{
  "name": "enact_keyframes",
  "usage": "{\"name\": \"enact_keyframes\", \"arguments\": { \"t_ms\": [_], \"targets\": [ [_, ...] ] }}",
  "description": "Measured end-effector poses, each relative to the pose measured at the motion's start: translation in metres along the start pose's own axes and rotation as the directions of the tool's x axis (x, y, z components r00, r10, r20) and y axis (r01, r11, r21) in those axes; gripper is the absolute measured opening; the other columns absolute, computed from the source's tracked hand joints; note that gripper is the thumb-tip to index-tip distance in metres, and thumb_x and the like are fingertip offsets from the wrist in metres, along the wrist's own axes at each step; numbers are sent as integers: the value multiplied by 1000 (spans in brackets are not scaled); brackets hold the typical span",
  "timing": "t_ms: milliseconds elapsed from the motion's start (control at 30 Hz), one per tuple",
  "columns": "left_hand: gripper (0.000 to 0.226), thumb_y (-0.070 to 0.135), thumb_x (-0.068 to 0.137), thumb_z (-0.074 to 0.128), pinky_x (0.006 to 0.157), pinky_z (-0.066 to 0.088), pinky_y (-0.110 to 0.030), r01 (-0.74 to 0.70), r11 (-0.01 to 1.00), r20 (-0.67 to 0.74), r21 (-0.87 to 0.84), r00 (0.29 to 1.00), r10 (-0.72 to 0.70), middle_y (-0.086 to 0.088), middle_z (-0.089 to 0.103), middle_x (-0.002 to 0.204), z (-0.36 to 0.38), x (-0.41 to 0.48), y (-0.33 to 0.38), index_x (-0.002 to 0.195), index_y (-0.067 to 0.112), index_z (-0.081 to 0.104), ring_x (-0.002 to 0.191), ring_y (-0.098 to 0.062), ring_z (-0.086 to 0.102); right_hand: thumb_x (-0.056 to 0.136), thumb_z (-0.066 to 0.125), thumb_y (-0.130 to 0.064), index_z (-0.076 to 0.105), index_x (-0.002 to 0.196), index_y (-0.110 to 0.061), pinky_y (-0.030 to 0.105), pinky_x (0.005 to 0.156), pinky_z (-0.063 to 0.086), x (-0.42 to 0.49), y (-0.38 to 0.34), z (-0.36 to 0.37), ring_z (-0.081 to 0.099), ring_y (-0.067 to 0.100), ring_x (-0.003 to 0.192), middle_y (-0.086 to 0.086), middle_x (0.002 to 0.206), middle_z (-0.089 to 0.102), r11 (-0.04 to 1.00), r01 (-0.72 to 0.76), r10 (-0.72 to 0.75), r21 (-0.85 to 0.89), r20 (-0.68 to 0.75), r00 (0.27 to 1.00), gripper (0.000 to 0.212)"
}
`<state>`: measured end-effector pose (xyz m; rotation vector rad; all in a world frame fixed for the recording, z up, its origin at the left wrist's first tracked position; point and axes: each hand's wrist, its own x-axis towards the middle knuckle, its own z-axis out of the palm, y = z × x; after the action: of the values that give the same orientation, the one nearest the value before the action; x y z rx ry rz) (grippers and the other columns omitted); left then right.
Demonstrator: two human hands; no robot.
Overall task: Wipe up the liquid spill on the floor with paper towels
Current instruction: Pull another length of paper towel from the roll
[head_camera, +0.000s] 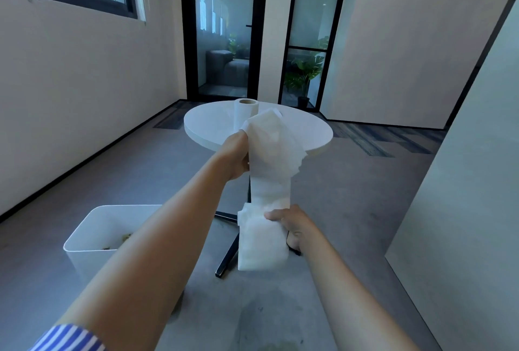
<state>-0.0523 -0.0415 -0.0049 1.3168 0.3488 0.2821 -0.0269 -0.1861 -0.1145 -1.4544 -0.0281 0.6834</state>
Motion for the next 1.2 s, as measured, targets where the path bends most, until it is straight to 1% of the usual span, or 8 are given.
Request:
{"name": "enact_keyframes", "arguments": {
  "t_ms": [100, 267, 467, 533, 733, 933, 1067, 1200],
  "targets": [
    [37, 19, 100, 30, 84, 56, -49, -2, 1000, 47, -22, 999, 3, -10, 68, 115, -1, -7, 1, 125, 15, 57, 104, -29, 64, 89, 55, 3, 56, 102, -2, 36, 66, 52, -5, 11, -5, 62, 27, 75, 14, 86, 64, 992, -105, 101, 67, 58, 993, 15],
    [40, 17, 101, 26, 82, 56, -40, 51, 998, 103, 33, 993, -54, -10, 66, 117, -11, -22, -12, 126, 14, 57, 104, -26, 64, 84, 48, 8, 63, 97, 1, 41, 77, 53, -13, 19, -15, 65, 31, 85, 17, 93, 68, 943, -48, 4, 330, 135, 991, 21],
    [36, 30, 103, 31, 70, 55, -34, 286, 910, 279, 301, 886, -371, -9, 69, 94, -33, -53, -54, 104, 12, 62, 81, -24, 66, 60, 43, -17, 40, 61, -11, 19, 48, 40, -14, -3, -24, 44, 22, 48, 9, 56, 44, 903, 44, -49, 428, 0, 999, 6],
    [39, 39, 102, 31, 69, 52, -33, 316, 846, 309, 430, 829, -466, -7, 67, 91, -40, -62, -74, 102, 13, 61, 79, -23, 63, 55, 51, -15, 28, 62, -18, 20, 48, 28, -11, -13, -26, 34, 19, 44, 3, 50, 34, 928, 84, -74, 363, -42, 996, 24],
    [46, 42, 101, 27, 67, 51, -35, 407, 711, 286, 573, 714, -639, -7, 66, 91, -59, -76, -129, 102, 12, 62, 78, -24, 64, 85, 49, 11, 62, 107, -4, 35, 70, 54, -15, -49, -15, 64, 26, 76, 16, 89, 65, 951, 267, -257, 156, -82, 963, 29],
    [46, 33, 102, 24, 70, 54, -41, 460, 730, 285, 506, 709, -645, -6, 71, 85, -62, -76, -146, 99, 13, 65, 79, -25, 66, 86, 50, 9, 62, 105, -10, 26, 57, 56, -22, -76, -1, 64, 21, 75, 12, 91, 67, 914, 357, -366, 194, 7, 931, 30],
    [42, 30, 102, 27, 64, 55, -39, 478, 818, 237, 319, 796, -557, -6, 67, 72, -60, -67, -145, 97, 11, 64, 64, -23, 64, 86, 54, 8, 59, 107, -11, 27, 59, 57, -39, -87, 2, 64, 20, 74, 12, 91, 66, 935, 320, -341, 155, 134, 931, 29],
    [41, 34, 100, 30, 70, 55, -43, 415, 910, 207, 1, 890, -406, -11, 69, 94, -60, -51, -132, 107, 11, 62, 83, -30, 66, 84, 57, 10, 56, 115, -4, 28, 62, 58, -49, -82, -2, 66, 20, 74, 13, 93, 66, 966, 255, -257, 45, 277, 926, 34]
  ]
}}
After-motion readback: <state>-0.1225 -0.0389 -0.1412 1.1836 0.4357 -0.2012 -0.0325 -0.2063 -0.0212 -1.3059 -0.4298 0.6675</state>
